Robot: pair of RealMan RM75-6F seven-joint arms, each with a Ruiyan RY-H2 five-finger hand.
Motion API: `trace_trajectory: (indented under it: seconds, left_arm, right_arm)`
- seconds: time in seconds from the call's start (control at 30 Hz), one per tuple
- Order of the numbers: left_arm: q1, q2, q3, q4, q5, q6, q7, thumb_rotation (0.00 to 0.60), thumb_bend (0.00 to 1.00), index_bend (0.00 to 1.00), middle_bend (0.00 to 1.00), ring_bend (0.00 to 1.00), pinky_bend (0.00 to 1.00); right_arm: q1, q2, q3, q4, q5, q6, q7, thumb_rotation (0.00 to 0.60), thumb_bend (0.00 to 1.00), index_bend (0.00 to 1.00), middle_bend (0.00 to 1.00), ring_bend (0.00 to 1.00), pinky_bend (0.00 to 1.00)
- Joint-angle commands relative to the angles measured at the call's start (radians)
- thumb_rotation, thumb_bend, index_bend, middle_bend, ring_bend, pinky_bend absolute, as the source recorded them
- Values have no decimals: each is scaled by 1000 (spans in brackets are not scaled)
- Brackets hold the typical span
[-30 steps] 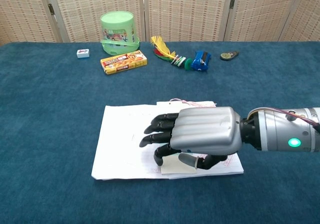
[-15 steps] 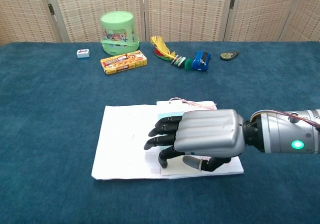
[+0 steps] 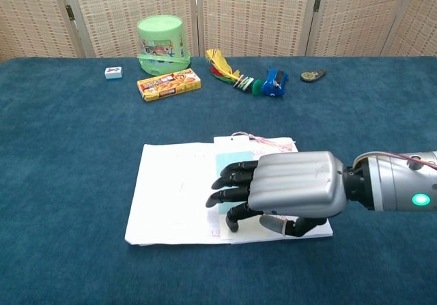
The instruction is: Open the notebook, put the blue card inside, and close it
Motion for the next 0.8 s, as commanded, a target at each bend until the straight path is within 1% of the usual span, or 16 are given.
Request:
trace_trajectory:
  seconds: [0.03,0.2,0.37,0.57,0.8]
  left_arm:
    - [0,0,1,0,1,1,0,600,277,122,89,110,171]
    - [0,0,-1,-3,2,2,3,600,277,122,89,110,171]
    - [2,3,0,-4,2,3,3,600,276,122,89,110,171]
    - [4,2,2,-1,-1,3,1,600,277,122,89,110,171]
    - [2,0,1,3,-1,1,-2,600,277,122,89,110,171]
  right_arm:
    - [-2,4,-1,-2,-4,7,-2,600,698,325,72,0,0]
    - [0,-10,19,5,0,24,6,600,698,324,72,0,0]
    - [10,-38,34,24,5,10,6,600,698,324,72,0,0]
    - [16,-58,33,40,4,-2,5,600,699,324,72,0,0]
    - [10,-47,21,39,7,-1,2,600,698,324,72,0,0]
